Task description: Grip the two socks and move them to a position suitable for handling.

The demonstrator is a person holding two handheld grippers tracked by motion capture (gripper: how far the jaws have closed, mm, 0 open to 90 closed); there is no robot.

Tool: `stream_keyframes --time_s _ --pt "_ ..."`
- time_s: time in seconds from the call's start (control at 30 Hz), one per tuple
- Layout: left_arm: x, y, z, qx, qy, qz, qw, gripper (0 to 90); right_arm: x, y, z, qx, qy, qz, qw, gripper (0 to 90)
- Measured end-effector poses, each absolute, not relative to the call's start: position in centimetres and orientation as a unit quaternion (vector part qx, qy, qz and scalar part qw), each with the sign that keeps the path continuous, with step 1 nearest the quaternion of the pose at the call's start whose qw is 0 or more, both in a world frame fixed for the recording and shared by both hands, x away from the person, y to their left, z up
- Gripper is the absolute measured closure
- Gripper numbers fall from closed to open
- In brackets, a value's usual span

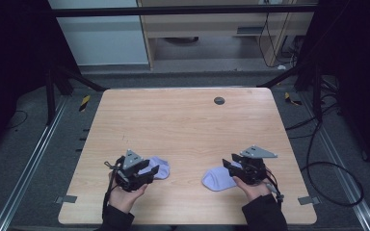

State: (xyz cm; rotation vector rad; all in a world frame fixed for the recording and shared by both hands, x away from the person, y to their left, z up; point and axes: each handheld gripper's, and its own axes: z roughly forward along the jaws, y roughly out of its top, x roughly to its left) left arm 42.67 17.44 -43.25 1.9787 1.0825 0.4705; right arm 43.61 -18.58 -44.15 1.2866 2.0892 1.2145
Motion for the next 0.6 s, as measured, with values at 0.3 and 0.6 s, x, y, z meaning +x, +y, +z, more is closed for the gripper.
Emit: stream_keyframes --time_s 0.3,0.6 --pt "43.2 11.7 -44.5 0.809 0.396 0.167 0.400 55.5 42.3 -23.4 -45.4 0.486 0.736 0.419 0.213 57.3" --pt "43.5 7.3 -46.4 0.825 0.381 0.149 0.389 57.2 42.6 -26.0 -47.3 0.517 0.730 0.395 0.208 60.5"
